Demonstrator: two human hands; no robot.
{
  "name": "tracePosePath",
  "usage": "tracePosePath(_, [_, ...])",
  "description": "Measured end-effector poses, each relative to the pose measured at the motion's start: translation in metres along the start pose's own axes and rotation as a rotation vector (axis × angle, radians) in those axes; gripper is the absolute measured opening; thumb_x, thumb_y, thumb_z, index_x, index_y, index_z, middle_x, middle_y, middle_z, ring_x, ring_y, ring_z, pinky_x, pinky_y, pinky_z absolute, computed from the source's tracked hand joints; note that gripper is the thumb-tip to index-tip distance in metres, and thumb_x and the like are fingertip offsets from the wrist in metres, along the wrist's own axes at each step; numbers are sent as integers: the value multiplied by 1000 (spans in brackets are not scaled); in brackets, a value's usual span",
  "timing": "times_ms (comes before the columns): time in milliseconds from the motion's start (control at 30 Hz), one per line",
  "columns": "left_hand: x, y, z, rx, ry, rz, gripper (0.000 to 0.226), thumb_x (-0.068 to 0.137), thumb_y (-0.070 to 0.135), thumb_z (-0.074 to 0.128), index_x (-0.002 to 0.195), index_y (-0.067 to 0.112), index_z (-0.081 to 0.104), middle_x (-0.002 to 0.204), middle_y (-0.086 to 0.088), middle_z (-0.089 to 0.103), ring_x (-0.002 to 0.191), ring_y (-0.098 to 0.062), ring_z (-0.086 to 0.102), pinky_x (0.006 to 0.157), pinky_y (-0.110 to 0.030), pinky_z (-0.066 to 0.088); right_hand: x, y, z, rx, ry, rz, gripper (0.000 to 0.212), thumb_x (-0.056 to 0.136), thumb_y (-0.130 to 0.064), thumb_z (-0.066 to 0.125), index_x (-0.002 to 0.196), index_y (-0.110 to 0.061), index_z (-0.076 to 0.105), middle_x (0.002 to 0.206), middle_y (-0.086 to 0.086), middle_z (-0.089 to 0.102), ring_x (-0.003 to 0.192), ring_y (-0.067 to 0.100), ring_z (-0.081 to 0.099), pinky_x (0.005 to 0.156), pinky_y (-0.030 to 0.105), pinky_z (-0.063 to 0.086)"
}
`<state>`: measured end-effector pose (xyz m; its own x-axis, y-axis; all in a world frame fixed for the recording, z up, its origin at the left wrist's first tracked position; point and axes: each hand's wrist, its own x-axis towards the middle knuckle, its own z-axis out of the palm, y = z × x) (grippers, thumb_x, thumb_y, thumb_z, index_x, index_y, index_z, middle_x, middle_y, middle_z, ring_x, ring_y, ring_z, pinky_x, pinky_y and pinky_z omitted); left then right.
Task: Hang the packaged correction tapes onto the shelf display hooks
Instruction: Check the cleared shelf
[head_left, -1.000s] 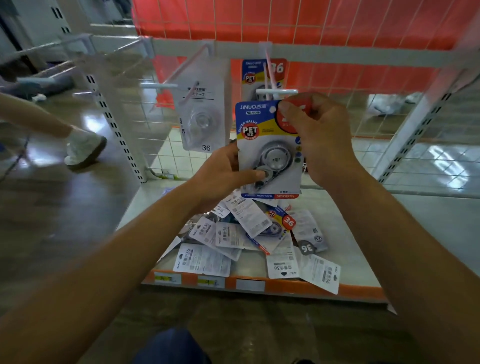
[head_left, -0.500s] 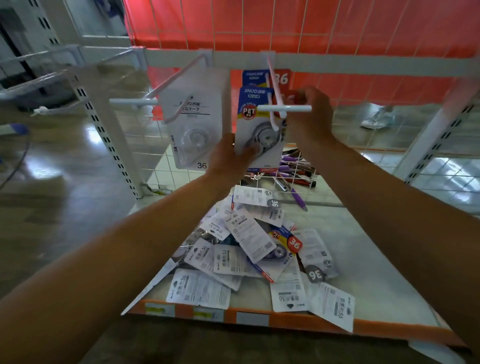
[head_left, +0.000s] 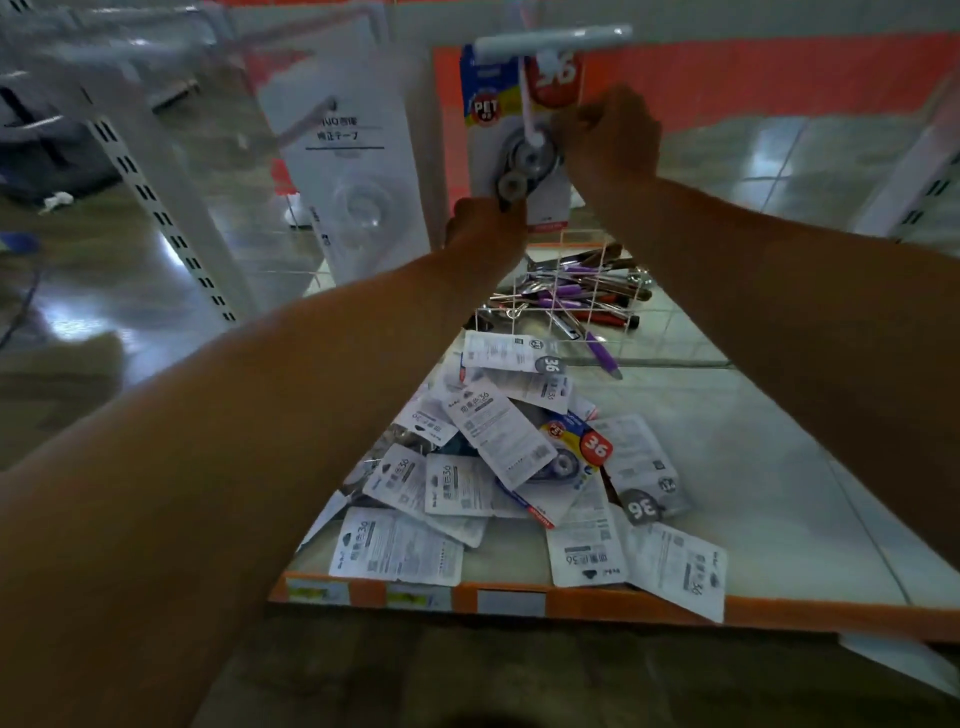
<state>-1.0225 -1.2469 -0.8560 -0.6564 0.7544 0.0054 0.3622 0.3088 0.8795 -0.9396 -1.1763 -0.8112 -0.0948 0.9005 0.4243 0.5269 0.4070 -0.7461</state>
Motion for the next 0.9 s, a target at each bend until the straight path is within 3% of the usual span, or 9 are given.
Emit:
tracePosePath(100, [-20,-23,12,180,-73,-10,37,95,30,52,123,5,54,110,-10,65,87,-22,64,60,-16,44,-37,31,-1,-122,-106,1,35,93,-33,55,120,-10,55,124,6,60,116,23,54,84,25,36])
tracePosePath(167, [-36,-42,18,287,-159,-3,36,93,19,53,126,5,47,99,-7,61,72,-15,57,46,-15,44,-64,54,0,-181,-163,9,32,93,-29,54,120,-10,55,123,8,61,114,25,55,77,23,34])
tracePosePath(233, [-49,-65,33,422,-262,45,43,91,15,54,130,5,39,110,-10,58,90,-22,61,69,-27,56,-92,81,6,-233,-242,9,28,93,-22,53,117,-8,58,118,12,63,110,28,58,74,23,35])
tracePosePath(300, [-64,-89,48,593,-344,105,50,88,18,59,132,8,39,123,-15,54,110,-30,56,92,-40,51,-122,107,10,-267,-310,36,27,91,-18,56,115,-6,60,114,15,65,106,29,60,79,27,41])
tracePosePath(433, [-100,-135,69,876,-518,272,51,91,22,56,137,11,38,134,-14,46,125,-31,43,101,-39,40,-175,154,16,-378,-497,171,32,90,-17,57,119,-6,58,120,15,61,111,31,57,88,32,43])
tracePosePath(600, [-140,-179,86,911,-651,209,37,90,19,57,125,8,47,125,-15,53,115,-32,53,85,-38,45,-237,210,22,-481,-616,404,36,89,-20,55,121,-3,52,116,18,60,110,35,57,88,36,45])
tracePosePath(700, [-157,-197,94,873,-697,79,35,89,20,58,120,9,48,121,-14,56,109,-30,56,85,-36,49,-261,227,21,-595,-678,408,38,87,-21,57,118,0,52,118,19,58,113,35,54,96,40,45])
tracePosePath(800, [-169,-203,102,711,-717,-95,42,89,22,62,124,8,43,121,-12,55,106,-26,56,73,-29,45,-268,227,23,-614,-648,409,41,87,-18,57,122,1,50,124,19,54,116,32,51,99,41,44])
tracePosePath(900, [-178,-203,108,509,-668,-235,44,90,20,63,126,5,41,121,-12,55,110,-27,56,72,-28,43,-270,222,23,-455,-574,557,45,82,-13,62,123,1,48,123,20,52,111,32,55,91,40,51])
